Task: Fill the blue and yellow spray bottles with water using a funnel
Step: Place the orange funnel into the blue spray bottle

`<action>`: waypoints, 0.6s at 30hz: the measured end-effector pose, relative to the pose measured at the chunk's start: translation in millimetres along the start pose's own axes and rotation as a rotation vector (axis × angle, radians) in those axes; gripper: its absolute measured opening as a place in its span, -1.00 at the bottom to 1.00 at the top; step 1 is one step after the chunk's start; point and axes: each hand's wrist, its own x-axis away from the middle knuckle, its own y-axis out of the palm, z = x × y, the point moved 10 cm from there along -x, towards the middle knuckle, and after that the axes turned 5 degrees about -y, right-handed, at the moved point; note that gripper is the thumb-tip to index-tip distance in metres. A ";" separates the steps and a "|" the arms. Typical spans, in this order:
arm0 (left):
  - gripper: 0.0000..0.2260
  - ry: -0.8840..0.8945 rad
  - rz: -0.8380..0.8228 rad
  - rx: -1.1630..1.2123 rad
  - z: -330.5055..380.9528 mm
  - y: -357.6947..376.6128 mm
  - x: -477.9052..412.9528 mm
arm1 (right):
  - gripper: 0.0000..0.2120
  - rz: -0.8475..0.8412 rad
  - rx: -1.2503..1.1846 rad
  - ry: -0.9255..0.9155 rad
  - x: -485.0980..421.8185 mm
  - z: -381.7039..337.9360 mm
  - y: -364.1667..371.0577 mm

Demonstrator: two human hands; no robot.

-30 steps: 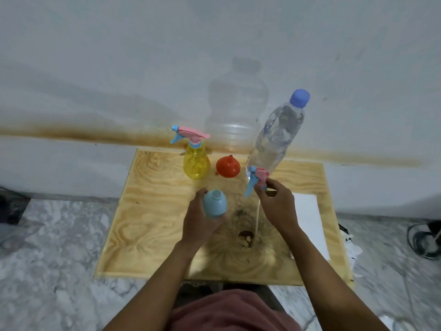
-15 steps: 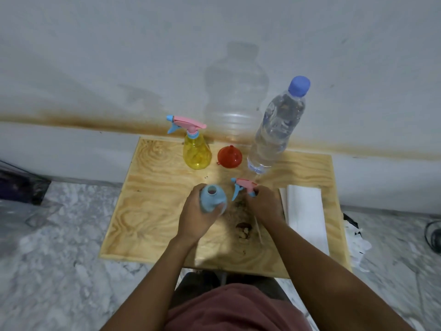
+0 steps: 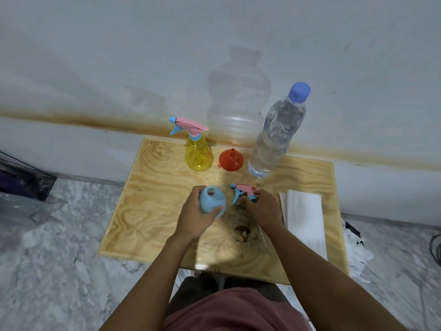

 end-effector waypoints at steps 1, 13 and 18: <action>-0.51 0.000 0.000 0.002 -0.1 0.3 0.0 | -0.69 -0.011 -0.007 -0.004 0.1 0.3 -0.1; -0.45 -0.042 -0.016 -0.004 1.9 0.8 1.6 | -0.60 0.014 -0.004 -0.230 -8.9 -63.2 -20.0; -0.53 -0.039 -0.036 0.010 4.5 0.5 0.1 | -0.53 -0.021 -0.155 -0.240 -52.0 -116.6 -0.3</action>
